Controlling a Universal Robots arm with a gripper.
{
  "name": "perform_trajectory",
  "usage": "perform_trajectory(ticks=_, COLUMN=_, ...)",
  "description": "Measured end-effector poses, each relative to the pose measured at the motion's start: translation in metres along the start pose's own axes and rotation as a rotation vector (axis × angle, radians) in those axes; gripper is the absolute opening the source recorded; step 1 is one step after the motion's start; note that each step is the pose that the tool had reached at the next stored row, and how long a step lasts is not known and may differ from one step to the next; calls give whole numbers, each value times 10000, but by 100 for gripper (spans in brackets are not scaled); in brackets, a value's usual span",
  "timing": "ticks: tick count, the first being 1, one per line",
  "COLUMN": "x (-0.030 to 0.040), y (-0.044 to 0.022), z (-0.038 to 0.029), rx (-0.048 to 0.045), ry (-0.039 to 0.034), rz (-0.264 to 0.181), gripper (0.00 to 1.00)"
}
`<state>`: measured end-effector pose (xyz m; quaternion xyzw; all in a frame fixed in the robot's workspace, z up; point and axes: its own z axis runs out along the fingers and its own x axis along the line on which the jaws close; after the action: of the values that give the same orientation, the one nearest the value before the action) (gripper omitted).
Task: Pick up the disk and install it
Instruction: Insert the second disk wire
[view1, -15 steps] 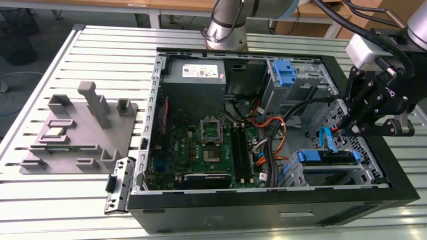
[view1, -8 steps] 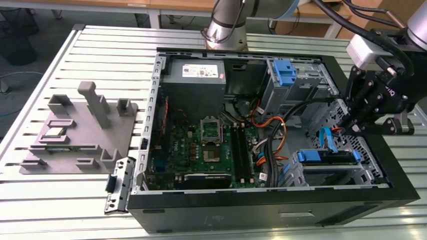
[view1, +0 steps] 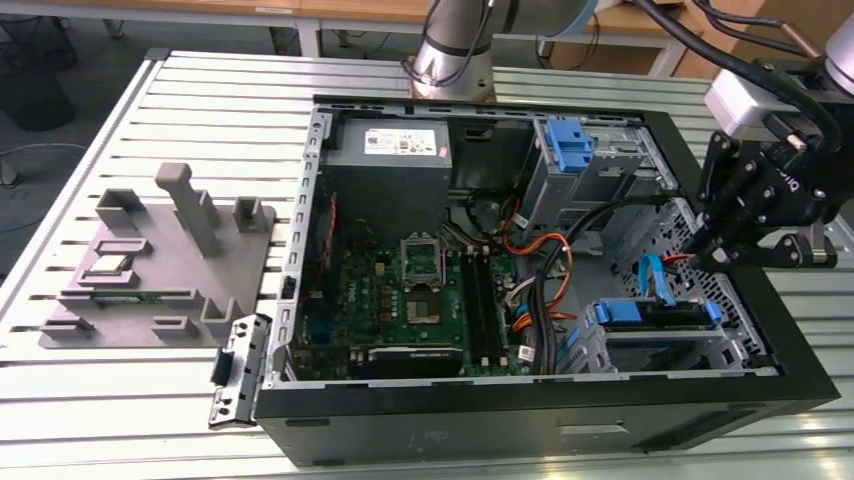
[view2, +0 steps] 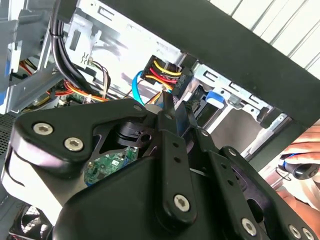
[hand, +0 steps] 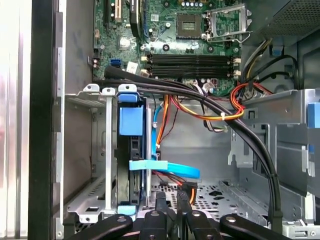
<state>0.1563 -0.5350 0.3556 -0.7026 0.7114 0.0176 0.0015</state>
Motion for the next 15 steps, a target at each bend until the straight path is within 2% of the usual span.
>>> perform_trajectory(ticks=3, x=-2, y=-21, z=2, rx=-1, ry=0, rz=0, gripper=23)
perform_trajectory(ticks=13, x=-1, y=-23, z=2, rx=-1, ry=1, rz=0, gripper=24)
perform_trajectory(ticks=15, x=-2, y=-24, z=2, rx=-2, ry=1, rz=0, gripper=36)
